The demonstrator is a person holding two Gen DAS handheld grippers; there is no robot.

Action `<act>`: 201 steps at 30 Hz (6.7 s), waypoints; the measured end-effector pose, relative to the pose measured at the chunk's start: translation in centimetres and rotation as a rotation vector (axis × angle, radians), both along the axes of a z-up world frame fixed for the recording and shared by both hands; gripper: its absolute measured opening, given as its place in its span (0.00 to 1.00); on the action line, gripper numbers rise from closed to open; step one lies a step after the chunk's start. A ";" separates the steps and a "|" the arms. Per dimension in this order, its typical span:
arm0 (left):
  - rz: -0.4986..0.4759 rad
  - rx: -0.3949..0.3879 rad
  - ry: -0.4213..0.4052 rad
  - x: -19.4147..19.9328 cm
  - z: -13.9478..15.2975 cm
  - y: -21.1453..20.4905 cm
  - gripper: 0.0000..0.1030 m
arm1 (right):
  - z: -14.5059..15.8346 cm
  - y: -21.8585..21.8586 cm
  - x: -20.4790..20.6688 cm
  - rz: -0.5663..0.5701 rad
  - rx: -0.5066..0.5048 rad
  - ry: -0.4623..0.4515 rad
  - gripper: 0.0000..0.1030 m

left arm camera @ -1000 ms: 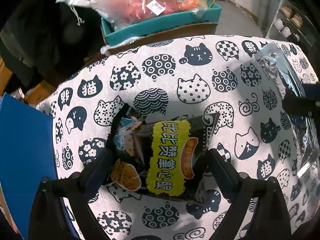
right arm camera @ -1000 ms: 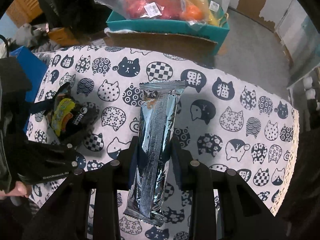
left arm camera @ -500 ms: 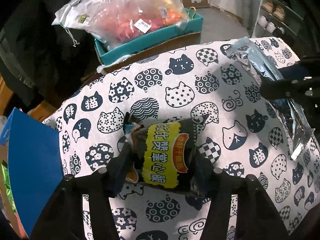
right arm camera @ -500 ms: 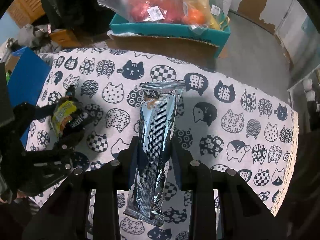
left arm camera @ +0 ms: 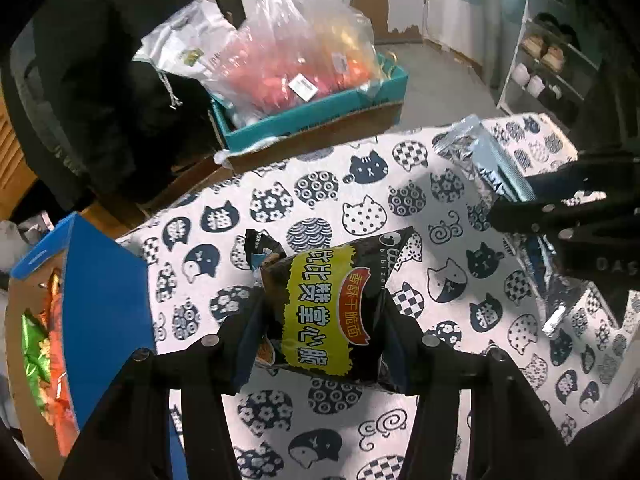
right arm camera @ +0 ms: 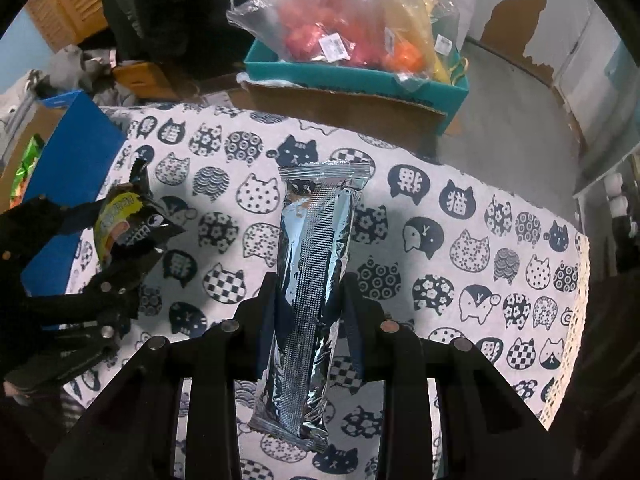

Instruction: Organize snacks

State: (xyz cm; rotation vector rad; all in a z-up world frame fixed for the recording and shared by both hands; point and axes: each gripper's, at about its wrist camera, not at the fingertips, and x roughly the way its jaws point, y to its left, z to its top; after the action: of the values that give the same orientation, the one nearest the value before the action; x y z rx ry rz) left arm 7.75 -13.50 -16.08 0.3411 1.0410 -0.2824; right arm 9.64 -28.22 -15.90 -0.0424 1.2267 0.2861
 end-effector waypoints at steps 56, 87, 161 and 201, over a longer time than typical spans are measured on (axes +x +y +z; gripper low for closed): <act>0.421 -0.155 -0.139 -8.1 10.5 27.7 0.54 | 12.2 25.6 -1.3 0.351 0.152 -0.132 0.28; 0.555 -0.164 -0.096 -8.8 10.3 33.3 0.76 | 10.1 35.1 -1.7 0.459 0.249 0.006 0.39; 0.475 -0.118 -0.153 -10.9 16.5 25.6 0.89 | 15.9 21.1 -7.9 0.291 0.165 -0.302 0.73; 0.476 -0.048 -0.137 -11.0 15.5 24.9 0.89 | 15.6 21.2 -7.7 0.294 0.155 -0.300 0.73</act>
State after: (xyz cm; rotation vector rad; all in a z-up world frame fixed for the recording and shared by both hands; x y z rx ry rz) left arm -3.24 11.41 -0.62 0.0611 0.9476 0.1418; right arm 1.93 -7.01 -0.27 -0.1273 0.8958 0.6083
